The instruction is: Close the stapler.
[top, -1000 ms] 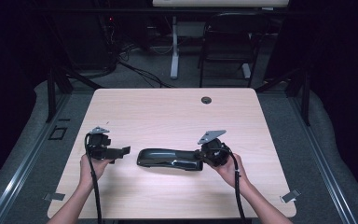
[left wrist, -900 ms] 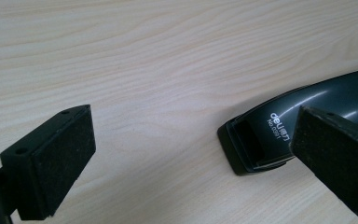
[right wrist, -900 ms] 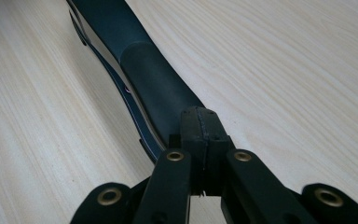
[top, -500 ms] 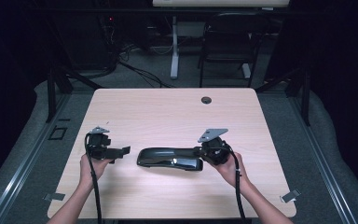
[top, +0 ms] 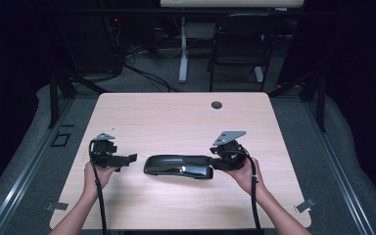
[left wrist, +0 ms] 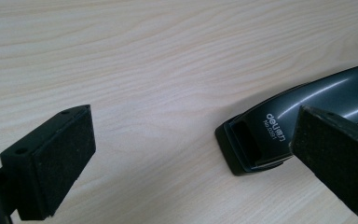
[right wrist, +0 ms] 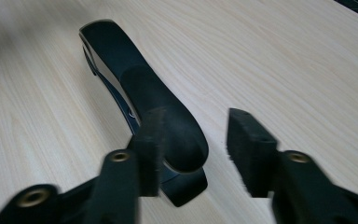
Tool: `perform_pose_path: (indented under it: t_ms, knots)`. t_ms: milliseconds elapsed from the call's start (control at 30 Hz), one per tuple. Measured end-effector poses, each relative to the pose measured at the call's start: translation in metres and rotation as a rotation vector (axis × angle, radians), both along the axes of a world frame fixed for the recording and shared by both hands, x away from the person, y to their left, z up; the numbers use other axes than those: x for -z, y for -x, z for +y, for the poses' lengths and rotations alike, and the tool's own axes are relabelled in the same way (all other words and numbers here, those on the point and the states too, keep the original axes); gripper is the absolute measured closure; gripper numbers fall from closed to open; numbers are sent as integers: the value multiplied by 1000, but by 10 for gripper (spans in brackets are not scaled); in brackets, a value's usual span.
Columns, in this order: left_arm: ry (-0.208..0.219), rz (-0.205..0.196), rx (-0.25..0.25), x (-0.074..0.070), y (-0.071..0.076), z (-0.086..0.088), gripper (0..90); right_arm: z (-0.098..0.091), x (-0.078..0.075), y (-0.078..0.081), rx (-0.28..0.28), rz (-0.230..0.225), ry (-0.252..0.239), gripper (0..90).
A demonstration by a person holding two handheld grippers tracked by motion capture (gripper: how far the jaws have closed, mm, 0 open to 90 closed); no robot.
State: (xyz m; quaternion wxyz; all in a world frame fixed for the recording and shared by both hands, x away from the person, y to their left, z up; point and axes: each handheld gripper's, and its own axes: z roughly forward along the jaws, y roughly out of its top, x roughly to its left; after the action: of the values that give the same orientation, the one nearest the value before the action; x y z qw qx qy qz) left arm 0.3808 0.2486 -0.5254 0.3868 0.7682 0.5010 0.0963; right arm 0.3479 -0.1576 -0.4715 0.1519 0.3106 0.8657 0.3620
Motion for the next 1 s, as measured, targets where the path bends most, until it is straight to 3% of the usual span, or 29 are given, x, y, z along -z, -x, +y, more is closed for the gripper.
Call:
perform_pose_path:
  t_ms: [133,467,833,1000]
  knots:
    - [0,-2,-1,-1,0,0,0,-7,-5,2,2,17,-23,381]
    - [-1,3,-1,1,0,2,0,-31,-14,4,44,30,-20,186]
    - [-10,14,-1,4,-1,0,0,-70,-11,12,132,42,-7,124]
    - [-16,22,1,5,-2,0,0,-89,-1,16,188,49,17,67]
